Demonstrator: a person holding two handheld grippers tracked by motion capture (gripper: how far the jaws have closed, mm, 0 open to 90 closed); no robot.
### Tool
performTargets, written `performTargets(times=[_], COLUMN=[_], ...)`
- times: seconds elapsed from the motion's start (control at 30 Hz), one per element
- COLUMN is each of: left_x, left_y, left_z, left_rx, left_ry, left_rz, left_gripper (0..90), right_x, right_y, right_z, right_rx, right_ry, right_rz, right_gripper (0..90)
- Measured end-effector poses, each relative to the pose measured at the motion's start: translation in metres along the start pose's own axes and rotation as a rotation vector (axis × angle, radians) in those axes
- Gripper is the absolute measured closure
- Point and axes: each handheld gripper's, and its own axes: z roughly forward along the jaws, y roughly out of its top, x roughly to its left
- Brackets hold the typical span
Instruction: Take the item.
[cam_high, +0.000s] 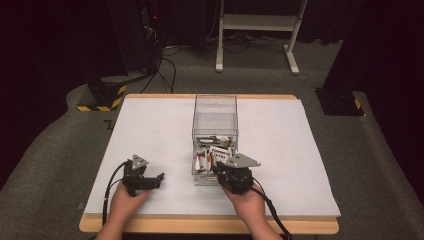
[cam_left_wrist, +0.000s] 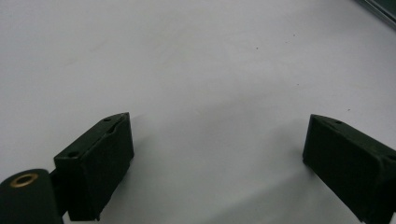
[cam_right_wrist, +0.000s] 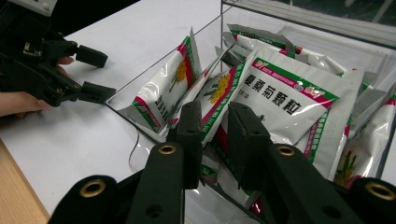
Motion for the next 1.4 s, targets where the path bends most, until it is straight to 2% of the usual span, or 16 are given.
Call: performTargets(times=[0.07,0.17,0.37,0.53,0.6,0.63,0.97,1.4], left_x=[0.0002,0.0001,0.0002,0.0000,0.0011,0.0003,0.0001,0.0000], left_y=[0.0001,0.0001,0.0001,0.0000,0.0003,0.0001,0.0000,-0.0001], left_z=[-0.0001,0.0000,-0.0001,0.0000,-0.0004,-0.0001,-0.0001,-0.0001], left_rx=[0.002,0.001,0.001,0.000,0.007,0.003,0.001,0.000], left_ry=[-0.001,-0.001,-0.001,0.000,0.000,0.000,0.000,0.000], left_rz=[0.003,0.002,0.004,0.000,0.016,0.005,0.004,0.003], left_gripper=[8.7,8.7,8.7,8.7,8.7,8.7,8.7,8.7], right_x=[-0.0011,-0.0023,-0.0019,-0.0014,-0.0015,-0.0020,-0.0036,-0.0061], right_y=[-0.0001,-0.0003,-0.0016,-0.0022,-0.0024,-0.0025,-0.0019,-0.0024], right_z=[0.0002,0.0008,0.0030,0.0021,0.0016,0.0017,0.0000,-0.0046], right_rx=[0.004,0.006,0.012,0.001,-0.001,-0.005,-0.038,-0.085], right_ry=[0.004,0.004,0.006,0.006,0.007,0.010,0.023,0.029], right_rz=[0.027,0.042,0.051,0.041,0.039,0.033,0.023,0.033], right_gripper=[76.0,75.6,76.1,83.6,87.1,88.0,90.0,90.0])
